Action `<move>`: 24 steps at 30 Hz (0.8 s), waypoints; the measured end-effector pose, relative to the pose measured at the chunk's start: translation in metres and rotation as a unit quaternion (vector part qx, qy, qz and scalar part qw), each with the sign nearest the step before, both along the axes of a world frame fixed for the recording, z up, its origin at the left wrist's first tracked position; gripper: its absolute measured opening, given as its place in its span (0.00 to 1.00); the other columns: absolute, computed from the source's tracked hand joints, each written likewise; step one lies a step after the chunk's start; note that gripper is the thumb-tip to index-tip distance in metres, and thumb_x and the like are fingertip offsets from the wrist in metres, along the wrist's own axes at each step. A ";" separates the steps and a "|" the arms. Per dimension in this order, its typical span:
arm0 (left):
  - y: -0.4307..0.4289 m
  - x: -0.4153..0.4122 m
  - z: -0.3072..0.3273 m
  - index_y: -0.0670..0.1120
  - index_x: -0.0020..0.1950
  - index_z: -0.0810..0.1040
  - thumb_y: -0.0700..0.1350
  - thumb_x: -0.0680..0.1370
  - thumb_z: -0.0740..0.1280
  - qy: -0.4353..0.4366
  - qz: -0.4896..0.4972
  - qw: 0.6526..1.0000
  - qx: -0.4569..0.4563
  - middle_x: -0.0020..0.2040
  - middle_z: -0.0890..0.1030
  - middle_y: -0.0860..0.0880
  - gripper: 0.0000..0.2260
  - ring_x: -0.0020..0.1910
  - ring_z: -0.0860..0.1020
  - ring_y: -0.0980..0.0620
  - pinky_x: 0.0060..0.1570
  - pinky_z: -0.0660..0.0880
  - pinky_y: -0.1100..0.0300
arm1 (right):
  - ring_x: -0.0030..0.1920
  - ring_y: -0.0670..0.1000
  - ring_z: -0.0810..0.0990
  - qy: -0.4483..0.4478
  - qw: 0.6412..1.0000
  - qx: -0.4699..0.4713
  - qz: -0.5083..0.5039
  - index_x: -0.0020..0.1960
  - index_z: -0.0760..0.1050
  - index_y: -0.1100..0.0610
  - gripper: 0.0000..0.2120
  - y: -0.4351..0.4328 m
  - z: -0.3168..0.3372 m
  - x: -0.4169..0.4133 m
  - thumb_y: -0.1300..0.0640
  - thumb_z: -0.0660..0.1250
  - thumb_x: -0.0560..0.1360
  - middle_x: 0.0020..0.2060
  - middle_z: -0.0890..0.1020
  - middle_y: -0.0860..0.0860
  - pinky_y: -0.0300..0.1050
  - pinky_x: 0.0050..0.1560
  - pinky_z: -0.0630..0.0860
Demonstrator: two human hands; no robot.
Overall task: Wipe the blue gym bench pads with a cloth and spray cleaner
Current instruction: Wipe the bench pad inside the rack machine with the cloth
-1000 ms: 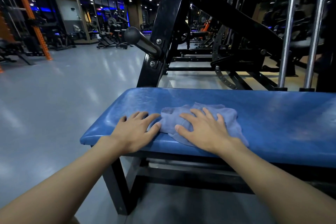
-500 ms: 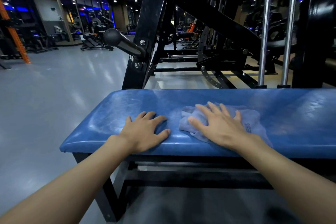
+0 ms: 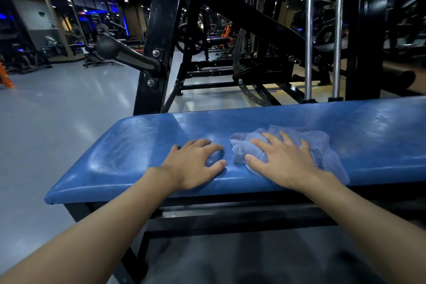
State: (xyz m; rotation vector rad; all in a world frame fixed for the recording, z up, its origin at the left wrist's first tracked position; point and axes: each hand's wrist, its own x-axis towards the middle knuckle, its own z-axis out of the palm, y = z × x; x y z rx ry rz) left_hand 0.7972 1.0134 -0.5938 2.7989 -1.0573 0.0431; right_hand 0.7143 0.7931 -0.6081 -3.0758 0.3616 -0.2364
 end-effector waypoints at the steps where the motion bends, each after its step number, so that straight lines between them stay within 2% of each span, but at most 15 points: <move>1: -0.006 -0.001 0.000 0.63 0.71 0.67 0.69 0.74 0.50 -0.004 -0.005 1.000 0.005 0.73 0.68 0.57 0.28 0.73 0.65 0.52 0.67 0.64 0.42 | 0.78 0.56 0.52 -0.002 1.000 0.000 -0.004 0.75 0.54 0.33 0.29 -0.005 -0.001 -0.002 0.28 0.45 0.75 0.78 0.56 0.44 0.70 0.70 0.51; 4: -0.021 -0.003 -0.002 0.62 0.72 0.66 0.67 0.79 0.54 -0.018 -0.016 1.000 0.017 0.72 0.68 0.55 0.23 0.73 0.65 0.51 0.66 0.63 0.42 | 0.78 0.56 0.53 -0.014 1.000 0.000 -0.014 0.74 0.55 0.33 0.29 -0.020 -0.003 -0.008 0.28 0.45 0.74 0.78 0.57 0.43 0.68 0.69 0.52; 11: -0.051 -0.001 -0.002 0.61 0.71 0.68 0.66 0.79 0.54 -0.021 -0.034 0.999 0.019 0.71 0.69 0.56 0.22 0.72 0.66 0.50 0.66 0.65 0.43 | 0.78 0.55 0.53 -0.025 0.999 0.003 -0.037 0.73 0.56 0.34 0.28 -0.054 -0.007 -0.025 0.29 0.46 0.75 0.78 0.58 0.43 0.67 0.68 0.51; 17: -0.103 -0.007 0.001 0.62 0.69 0.68 0.70 0.73 0.47 -0.020 -0.074 0.997 0.014 0.71 0.70 0.57 0.29 0.70 0.69 0.50 0.65 0.67 0.45 | 0.77 0.55 0.53 -0.033 0.998 0.002 -0.057 0.73 0.56 0.33 0.29 -0.090 -0.007 -0.035 0.29 0.44 0.74 0.78 0.57 0.42 0.66 0.69 0.52; 21: -0.141 -0.006 0.001 0.61 0.71 0.68 0.70 0.71 0.44 -0.026 -0.100 0.994 0.019 0.70 0.71 0.57 0.33 0.69 0.70 0.51 0.65 0.67 0.45 | 0.77 0.54 0.54 -0.035 0.998 0.002 -0.058 0.71 0.55 0.32 0.33 -0.120 -0.007 -0.047 0.28 0.38 0.68 0.77 0.58 0.41 0.65 0.70 0.53; 24: -0.165 -0.008 0.002 0.61 0.70 0.69 0.71 0.72 0.45 -0.028 -0.109 0.994 0.015 0.70 0.70 0.57 0.32 0.69 0.70 0.51 0.64 0.67 0.46 | 0.78 0.54 0.52 -0.022 0.997 0.007 -0.068 0.71 0.55 0.33 0.29 -0.146 -0.005 -0.056 0.29 0.43 0.72 0.77 0.57 0.42 0.65 0.71 0.51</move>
